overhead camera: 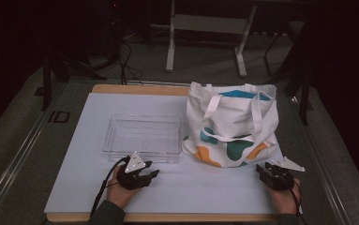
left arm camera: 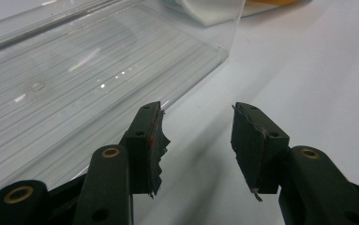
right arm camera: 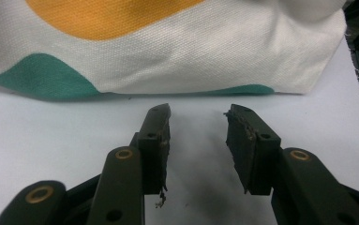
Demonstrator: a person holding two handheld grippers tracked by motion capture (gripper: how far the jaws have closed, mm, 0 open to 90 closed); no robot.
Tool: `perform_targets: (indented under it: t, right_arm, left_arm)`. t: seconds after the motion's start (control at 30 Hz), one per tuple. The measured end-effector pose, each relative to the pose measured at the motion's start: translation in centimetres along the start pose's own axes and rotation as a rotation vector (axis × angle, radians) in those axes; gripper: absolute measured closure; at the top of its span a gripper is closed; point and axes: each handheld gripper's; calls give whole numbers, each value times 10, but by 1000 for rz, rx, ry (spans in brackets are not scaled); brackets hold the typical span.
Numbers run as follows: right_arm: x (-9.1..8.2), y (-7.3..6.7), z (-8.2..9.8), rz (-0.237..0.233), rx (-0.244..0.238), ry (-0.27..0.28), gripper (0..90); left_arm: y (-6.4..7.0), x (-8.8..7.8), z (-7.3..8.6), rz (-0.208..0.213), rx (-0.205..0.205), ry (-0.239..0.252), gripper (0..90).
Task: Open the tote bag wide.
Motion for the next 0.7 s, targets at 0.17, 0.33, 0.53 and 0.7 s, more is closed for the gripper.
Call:
perform_targets:
  t: [0.17,0.33,0.53,0.7]
  right_arm:
    - [0,-2,0,11,-15,3,621]
    - [-2,1,0,7,9,18,627]
    - [-2,-1,-1,10,-10,14,645]
    - [-3,-2,-1,7,-20,16,642]
  left_arm:
    - [-2,1,-1,14,-13,-13,544]
    - [-2,2,-1,15,-11,-18,546]
    - [-1,1,-3,16,2,-15,550]
    - [2,-4,-5,35,1,-7,553]
Point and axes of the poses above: each handheld gripper's, and its own axes: x roughly forward along the jaws, z roughly out of its underside, y roughly to its right, and after that the axes turned 8 degrees about -z, right-handed
